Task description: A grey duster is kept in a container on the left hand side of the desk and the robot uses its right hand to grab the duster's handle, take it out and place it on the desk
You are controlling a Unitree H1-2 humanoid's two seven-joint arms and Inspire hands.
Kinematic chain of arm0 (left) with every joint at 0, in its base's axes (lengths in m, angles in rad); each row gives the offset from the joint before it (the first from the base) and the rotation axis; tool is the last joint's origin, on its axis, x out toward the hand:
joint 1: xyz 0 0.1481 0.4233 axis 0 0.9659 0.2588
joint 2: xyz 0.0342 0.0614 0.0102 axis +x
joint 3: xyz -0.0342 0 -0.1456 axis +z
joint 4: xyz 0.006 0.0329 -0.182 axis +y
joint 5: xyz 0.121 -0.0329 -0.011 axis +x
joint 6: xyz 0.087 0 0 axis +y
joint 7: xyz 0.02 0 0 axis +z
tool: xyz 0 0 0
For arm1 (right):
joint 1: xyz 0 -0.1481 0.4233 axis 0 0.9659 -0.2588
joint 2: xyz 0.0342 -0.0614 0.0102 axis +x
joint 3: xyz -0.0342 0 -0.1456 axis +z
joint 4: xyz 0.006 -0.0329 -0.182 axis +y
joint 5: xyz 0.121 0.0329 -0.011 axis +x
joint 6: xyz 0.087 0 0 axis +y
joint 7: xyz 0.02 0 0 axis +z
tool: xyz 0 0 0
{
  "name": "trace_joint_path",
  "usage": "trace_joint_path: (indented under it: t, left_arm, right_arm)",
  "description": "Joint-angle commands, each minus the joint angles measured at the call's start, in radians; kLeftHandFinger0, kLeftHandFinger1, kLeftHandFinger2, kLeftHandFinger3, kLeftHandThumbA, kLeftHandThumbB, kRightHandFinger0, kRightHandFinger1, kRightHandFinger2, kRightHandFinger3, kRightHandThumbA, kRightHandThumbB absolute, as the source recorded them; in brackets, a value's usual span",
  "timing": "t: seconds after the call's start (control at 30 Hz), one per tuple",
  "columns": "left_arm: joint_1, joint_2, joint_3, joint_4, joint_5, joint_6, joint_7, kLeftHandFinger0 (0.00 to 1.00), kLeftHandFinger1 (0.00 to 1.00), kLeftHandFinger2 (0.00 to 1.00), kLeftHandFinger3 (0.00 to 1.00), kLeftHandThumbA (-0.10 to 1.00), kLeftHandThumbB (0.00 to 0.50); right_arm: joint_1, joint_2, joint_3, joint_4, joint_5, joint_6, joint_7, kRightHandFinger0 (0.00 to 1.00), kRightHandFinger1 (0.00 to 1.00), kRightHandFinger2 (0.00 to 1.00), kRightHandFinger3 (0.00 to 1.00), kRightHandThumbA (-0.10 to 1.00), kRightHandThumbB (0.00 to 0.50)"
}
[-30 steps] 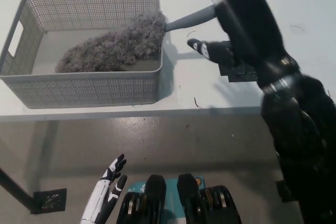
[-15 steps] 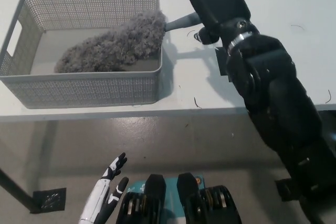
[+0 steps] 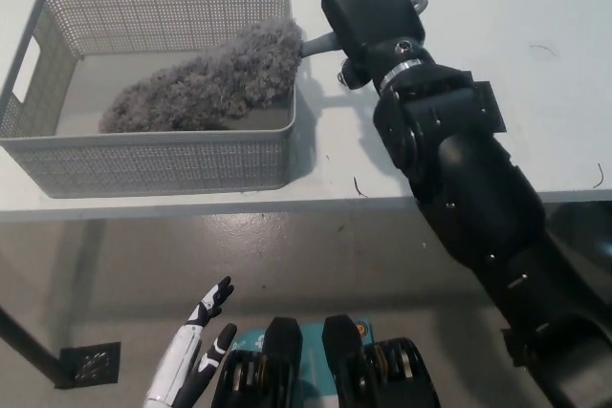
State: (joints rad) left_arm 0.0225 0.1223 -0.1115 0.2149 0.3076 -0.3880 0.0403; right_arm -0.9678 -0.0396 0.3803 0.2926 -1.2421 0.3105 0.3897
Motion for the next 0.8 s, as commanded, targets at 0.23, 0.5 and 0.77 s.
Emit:
trace_joint_path:
  t: [0.23, 0.5, 0.77]
  left_arm:
    - [-0.011, 0.019, -0.008, -0.035, 0.011, -0.047, 0.002, 1.0, 1.0, 1.0, 1.0, 1.0, 0.091]
    - [-0.012, 0.013, -0.007, -0.025, 0.014, -0.053, 0.01, 1.0, 1.0, 1.0, 1.0, 1.0, 0.097]
    - [-0.008, 0.019, -0.01, -0.024, 0.022, -0.065, 0.007, 1.0, 1.0, 1.0, 1.0, 1.0, 0.1]
  right_arm:
    - [-0.106, 0.039, 0.025, 0.1, 0.011, 0.049, -0.112, 1.0, 1.0, 1.0, 1.0, 1.0, 0.5]
    - [-0.176, 0.06, 0.031, 0.309, 0.054, 0.037, -0.201, 1.0, 1.0, 1.0, 1.0, 0.97, 0.5]
    - [-0.261, 0.065, 0.016, 0.696, 0.139, -0.078, -0.59, 1.0, 1.0, 1.0, 1.0, 0.7, 0.5]
